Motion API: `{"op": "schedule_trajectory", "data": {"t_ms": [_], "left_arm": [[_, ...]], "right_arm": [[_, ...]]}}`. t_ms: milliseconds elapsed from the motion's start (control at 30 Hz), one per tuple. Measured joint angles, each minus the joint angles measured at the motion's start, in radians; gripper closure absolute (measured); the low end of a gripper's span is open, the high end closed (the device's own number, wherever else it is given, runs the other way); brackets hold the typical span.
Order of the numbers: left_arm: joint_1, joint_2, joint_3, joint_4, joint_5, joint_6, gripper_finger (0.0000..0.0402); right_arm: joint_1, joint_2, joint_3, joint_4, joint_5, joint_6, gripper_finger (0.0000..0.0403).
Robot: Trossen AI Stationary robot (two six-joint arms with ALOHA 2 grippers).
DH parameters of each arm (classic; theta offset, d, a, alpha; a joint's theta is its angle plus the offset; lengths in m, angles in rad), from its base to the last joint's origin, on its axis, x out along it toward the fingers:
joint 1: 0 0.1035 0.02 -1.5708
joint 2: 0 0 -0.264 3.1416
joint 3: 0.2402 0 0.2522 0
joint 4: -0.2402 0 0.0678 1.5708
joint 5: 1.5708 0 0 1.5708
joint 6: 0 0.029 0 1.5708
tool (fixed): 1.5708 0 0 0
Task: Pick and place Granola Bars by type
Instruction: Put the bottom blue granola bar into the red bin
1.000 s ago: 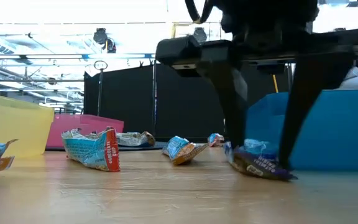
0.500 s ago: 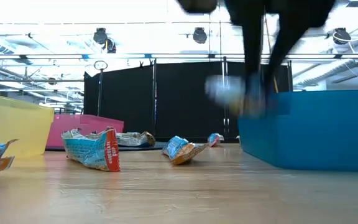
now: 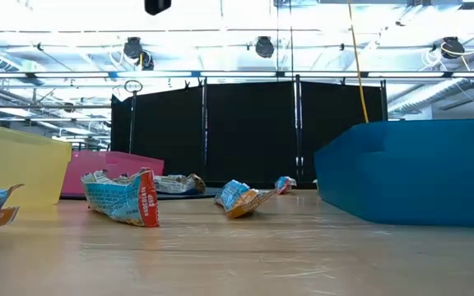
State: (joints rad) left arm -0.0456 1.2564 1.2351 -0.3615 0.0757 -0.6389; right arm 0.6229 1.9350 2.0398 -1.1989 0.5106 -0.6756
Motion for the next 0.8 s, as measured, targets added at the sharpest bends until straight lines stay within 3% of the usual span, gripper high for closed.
{"op": "schedule_trajectory", "data": {"t_ms": [133, 233, 567, 800], "left_arm": [[0.024, 0.034, -0.018, 0.284, 0.111, -0.118, 0.0245], [0.024, 0.070, -0.022, 0.366, 0.149, -0.182, 0.0245], [0.022, 0.202, -0.022, 0.377, 0.177, -0.325, 0.0245], [-0.016, 0.261, -0.022, 0.483, 0.233, -0.363, 0.0245]], "right_arm": [[-0.031, -0.001, 0.036, 0.008, 0.045, -0.063, 0.0403], [-0.053, -0.001, 0.042, 0.023, 0.090, -0.110, 0.0403], [-0.089, -0.024, 0.042, 0.053, 0.114, -0.204, 0.0403], [-0.093, -0.026, 0.042, 0.062, 0.108, -0.204, 0.0402]]}}
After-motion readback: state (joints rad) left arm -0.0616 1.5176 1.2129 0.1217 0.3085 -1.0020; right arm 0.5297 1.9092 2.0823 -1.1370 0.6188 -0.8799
